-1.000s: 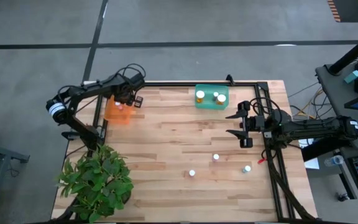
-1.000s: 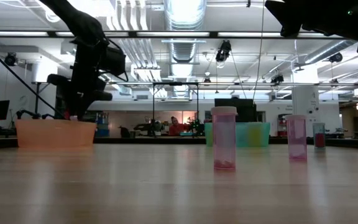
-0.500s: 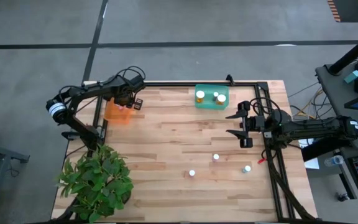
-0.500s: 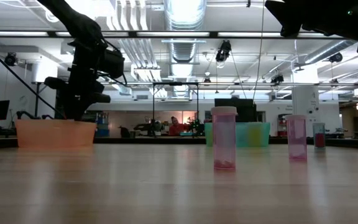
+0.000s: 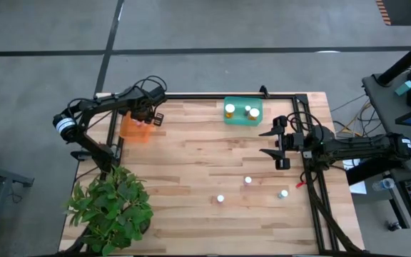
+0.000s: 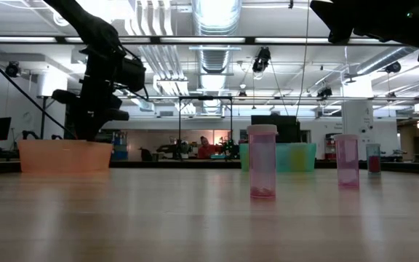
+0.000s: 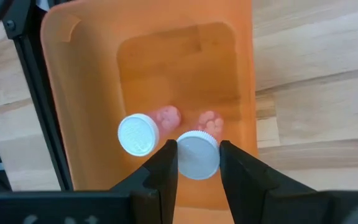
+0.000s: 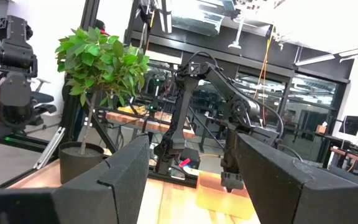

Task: Pick and place medicine bottles into bin by pill shape (circle, oval)
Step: Put the pink tablet bottle into the orange bin

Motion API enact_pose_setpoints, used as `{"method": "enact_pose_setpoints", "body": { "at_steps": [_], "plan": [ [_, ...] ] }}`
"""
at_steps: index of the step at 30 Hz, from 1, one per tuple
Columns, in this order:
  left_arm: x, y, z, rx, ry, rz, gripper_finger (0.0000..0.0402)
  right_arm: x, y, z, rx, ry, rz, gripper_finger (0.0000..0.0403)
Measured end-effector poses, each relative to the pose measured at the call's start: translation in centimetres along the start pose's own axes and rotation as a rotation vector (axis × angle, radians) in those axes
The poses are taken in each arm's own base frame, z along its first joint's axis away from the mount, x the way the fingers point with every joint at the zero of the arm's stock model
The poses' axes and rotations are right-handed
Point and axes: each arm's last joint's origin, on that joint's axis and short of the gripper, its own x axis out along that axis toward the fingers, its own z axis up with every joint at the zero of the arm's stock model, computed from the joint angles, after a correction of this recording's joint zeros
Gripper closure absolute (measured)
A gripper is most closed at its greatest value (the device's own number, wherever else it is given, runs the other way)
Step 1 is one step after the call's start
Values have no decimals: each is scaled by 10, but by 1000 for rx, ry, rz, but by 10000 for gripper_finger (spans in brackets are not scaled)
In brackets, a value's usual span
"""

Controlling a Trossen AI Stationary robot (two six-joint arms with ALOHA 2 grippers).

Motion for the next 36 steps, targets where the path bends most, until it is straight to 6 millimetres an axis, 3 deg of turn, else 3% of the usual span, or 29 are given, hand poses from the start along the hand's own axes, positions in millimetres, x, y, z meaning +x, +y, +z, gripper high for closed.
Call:
{"method": "enact_pose_setpoints", "body": {
  "at_steps": [25,36],
  "plan": [
    [2,1,5,-24,-51,7,307,0,0,0,0,0,0,177],
    [2,1,5,-21,-51,7,244,0,0,0,0,0,0,177]
  ]
}}
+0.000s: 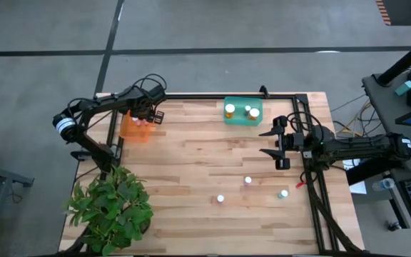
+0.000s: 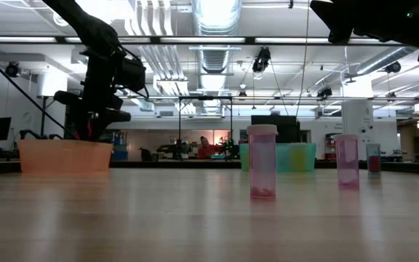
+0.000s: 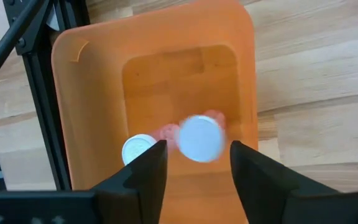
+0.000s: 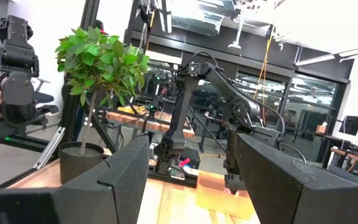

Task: Pick and place medicine bottles into bin by pill shape (circle, oval)
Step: Put the pink tablet bottle into the orange bin

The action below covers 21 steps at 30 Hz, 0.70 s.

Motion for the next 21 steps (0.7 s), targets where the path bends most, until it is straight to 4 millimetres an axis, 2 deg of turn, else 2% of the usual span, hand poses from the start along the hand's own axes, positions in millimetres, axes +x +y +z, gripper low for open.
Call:
{"method": "enact_pose_setpoints", "body": {
  "at_steps": [6,10,15,21],
  "plan": [
    [-1,0,0,9,6,4,232,0,0,0,-1,0,0,177],
    [-8,-1,0,35,-16,-11,232,0,0,0,-2,0,0,177],
    [-28,-4,-1,73,-86,-62,232,0,0,0,-3,0,0,177],
    [-57,-2,-14,122,-190,-143,232,0,-1,0,1,7,-33,177]
  ]
}}
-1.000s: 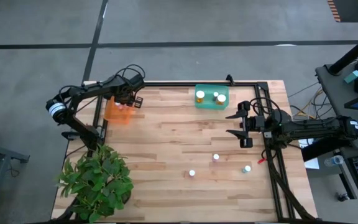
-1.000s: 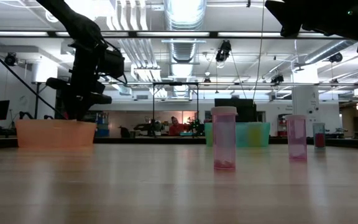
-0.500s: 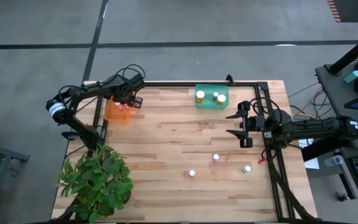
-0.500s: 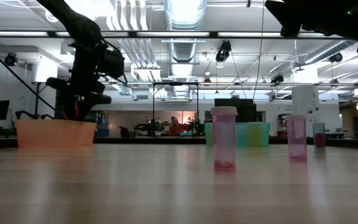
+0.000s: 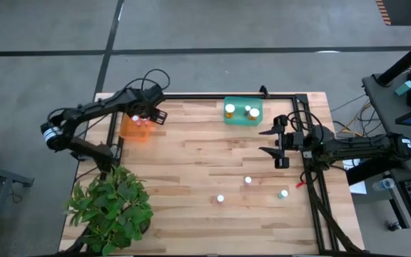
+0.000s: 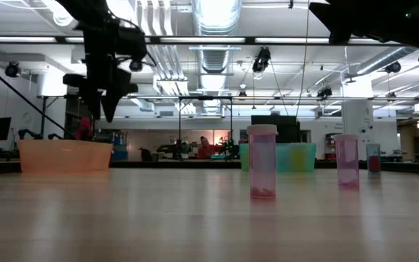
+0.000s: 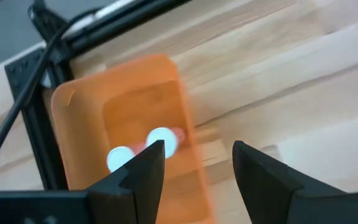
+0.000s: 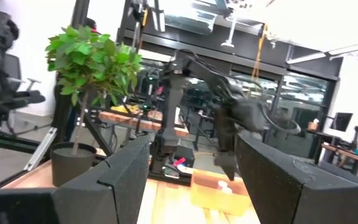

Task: Pick and place medicine bottles into bin by pill shape (circle, oval)
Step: Put the pink tablet bottle into the orange bin

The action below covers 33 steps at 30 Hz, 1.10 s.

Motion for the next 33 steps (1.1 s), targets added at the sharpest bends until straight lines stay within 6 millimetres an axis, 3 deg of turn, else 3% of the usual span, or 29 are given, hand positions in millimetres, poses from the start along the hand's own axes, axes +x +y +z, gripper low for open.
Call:
{"method": "enact_pose_setpoints", "body": {
  "at_steps": [5,10,22,26,33],
  "plan": [
    [-26,-7,-9,50,-104,-90,232,0,0,0,12,3,-9,177],
    [-49,-31,-13,154,-309,-257,232,0,-1,0,86,5,-20,177],
    [-102,-99,-17,476,-928,-568,232,3,2,-7,614,146,15,177],
    [-107,-108,-16,514,-1024,-577,232,10,3,-2,695,349,27,177],
    [-94,-122,-16,543,-990,-561,232,24,6,12,856,677,-18,177]
  ]
}}
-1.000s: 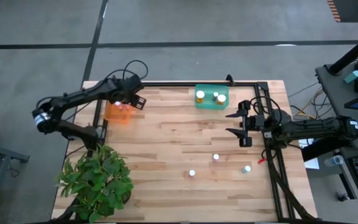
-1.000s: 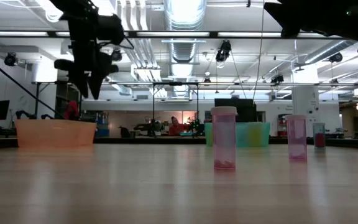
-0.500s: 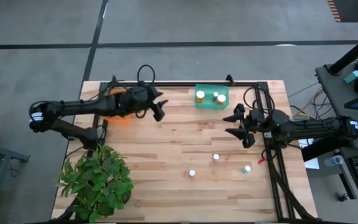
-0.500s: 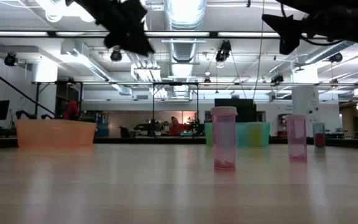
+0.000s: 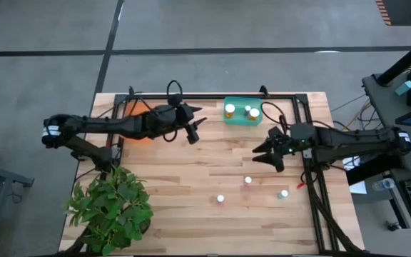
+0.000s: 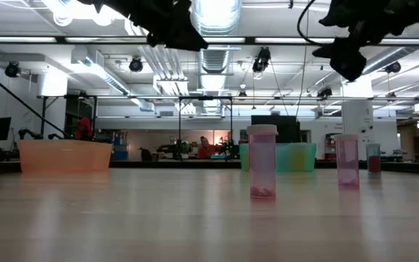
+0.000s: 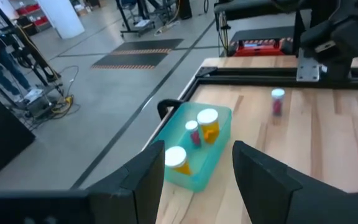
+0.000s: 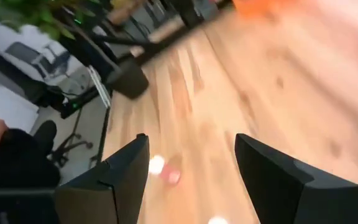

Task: Pick and place medicine bottles into bin by pill shape (circle, oval)
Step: Put the pink tablet bottle into the orange bin

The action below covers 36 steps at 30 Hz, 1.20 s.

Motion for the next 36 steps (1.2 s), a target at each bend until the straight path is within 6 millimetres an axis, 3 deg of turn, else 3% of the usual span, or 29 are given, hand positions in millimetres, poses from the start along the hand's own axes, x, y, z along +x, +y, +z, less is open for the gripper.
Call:
{"method": "enact_pose_setpoints", "body": {
  "at_steps": [8,14,28,32,36],
  "plan": [
    [12,-5,-5,37,16,-2,232,9,9,0,509,393,-315,177],
    [8,-4,-5,40,14,-1,232,39,11,-12,576,577,-479,177],
    [8,-4,-5,43,19,-2,232,95,23,-6,389,719,-528,177],
    [8,-4,-5,44,19,-2,232,105,30,-12,177,801,-480,177],
    [8,-4,-5,44,20,-2,232,98,40,-25,-114,918,-441,177]
  ]
}}
